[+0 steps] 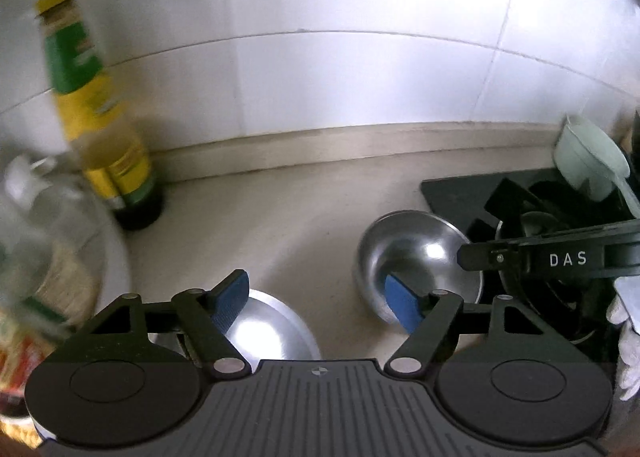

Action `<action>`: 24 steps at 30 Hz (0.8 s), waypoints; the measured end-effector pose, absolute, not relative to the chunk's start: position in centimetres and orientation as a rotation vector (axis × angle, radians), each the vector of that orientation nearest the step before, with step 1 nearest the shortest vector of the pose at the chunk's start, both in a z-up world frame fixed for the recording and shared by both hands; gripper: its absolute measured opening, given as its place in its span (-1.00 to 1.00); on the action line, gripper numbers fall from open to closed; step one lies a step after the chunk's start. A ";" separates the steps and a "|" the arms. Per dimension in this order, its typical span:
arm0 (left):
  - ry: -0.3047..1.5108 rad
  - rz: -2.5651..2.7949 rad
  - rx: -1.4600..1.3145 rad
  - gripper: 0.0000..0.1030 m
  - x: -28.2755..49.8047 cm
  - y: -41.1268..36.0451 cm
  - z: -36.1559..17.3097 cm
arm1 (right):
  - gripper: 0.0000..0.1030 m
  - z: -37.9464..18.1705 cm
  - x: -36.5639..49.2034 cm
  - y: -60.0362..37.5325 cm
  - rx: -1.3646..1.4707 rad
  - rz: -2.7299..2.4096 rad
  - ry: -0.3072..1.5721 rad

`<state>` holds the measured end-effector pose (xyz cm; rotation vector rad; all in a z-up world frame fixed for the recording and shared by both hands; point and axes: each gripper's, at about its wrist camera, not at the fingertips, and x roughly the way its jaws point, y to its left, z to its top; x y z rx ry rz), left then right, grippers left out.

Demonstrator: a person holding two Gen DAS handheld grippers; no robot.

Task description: Organize plates and bowls

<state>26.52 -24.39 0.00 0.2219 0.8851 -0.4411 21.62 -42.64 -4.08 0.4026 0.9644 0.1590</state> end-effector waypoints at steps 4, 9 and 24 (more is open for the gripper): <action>0.906 -0.453 0.233 0.64 27.8 -26.3 -1.2 | -0.41 -5.1 21.5 -44.3 0.435 0.116 0.972; 0.942 -0.460 0.259 0.64 29.5 -26.7 -3.3 | -0.41 -6.3 21.9 -44.4 0.458 0.123 1.002; 0.987 -0.497 0.341 0.36 30.5 -28.7 -6.6 | -0.40 -8.8 22.5 -44.6 0.486 0.135 1.059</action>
